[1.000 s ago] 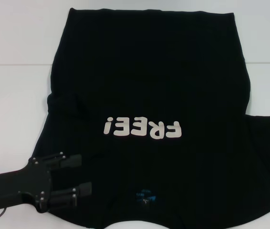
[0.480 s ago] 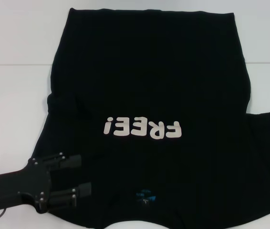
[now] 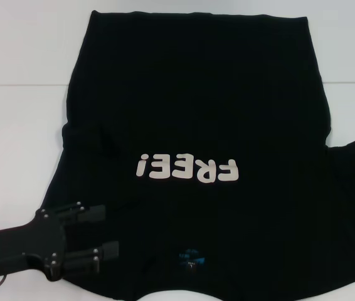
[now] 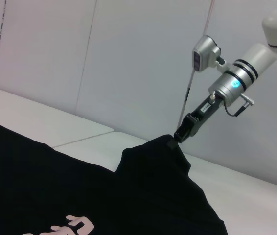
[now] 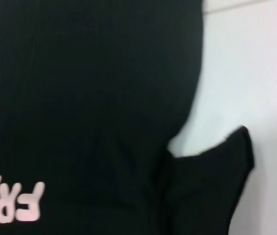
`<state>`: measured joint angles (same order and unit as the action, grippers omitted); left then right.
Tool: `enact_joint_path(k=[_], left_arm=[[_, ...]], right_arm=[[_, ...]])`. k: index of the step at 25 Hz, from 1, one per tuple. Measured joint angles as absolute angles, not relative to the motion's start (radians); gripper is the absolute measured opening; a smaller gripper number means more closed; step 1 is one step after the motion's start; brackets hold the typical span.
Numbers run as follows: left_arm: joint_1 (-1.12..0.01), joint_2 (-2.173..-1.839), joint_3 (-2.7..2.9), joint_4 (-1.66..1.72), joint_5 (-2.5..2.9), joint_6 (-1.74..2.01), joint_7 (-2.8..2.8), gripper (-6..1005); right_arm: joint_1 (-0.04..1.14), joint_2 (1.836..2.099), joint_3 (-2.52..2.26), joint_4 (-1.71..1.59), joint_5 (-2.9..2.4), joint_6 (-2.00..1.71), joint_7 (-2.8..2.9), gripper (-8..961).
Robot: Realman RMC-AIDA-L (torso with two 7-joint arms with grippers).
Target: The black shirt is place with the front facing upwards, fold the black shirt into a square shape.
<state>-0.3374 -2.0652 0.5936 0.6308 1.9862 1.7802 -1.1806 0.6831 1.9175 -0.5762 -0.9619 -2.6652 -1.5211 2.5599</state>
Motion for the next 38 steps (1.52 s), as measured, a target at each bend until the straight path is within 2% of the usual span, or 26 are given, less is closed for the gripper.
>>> enact_joint_path(k=[2, 16, 25, 31, 34, 36, 38], left_arm=[[-0.337, -2.065, 0.592, 0.631, 1.986, 1.779, -1.181, 767], [-0.332, -2.068, 0.592, 0.63, 1.986, 1.775, -1.179, 768], [-0.329, -2.069, 0.591, 0.627, 1.989, 1.774, -1.177, 769], [-0.329, -2.071, 0.56, 0.601, 1.981, 1.775, -1.193, 768], [-0.335, -2.068, 0.509, 0.593, 1.981, 1.789, -1.317, 768], [-0.34, -2.06, 0.495, 0.598, 1.981, 1.792, -1.424, 770], [-0.347, -2.045, 0.49, 0.604, 1.985, 1.79, -1.551, 771]], right_arm=[[0.7, 1.924, -0.591, -0.955, -2.664, -1.522, 2.557, 43], [0.838, 2.015, -0.758, -0.903, -2.654, -1.501, 2.547, 45], [0.832, 2.016, -0.767, -0.867, -2.546, -1.513, 2.505, 46], [0.752, 1.979, -0.733, -0.801, -2.297, -1.54, 2.368, 287], [0.689, 1.969, -0.713, -0.75, -2.179, -1.551, 2.213, 390], [0.643, 1.97, -0.709, -0.717, -2.113, -1.57, 2.076, 458], [0.59, 1.982, -0.708, -0.686, -2.055, -1.604, 1.885, 626]])
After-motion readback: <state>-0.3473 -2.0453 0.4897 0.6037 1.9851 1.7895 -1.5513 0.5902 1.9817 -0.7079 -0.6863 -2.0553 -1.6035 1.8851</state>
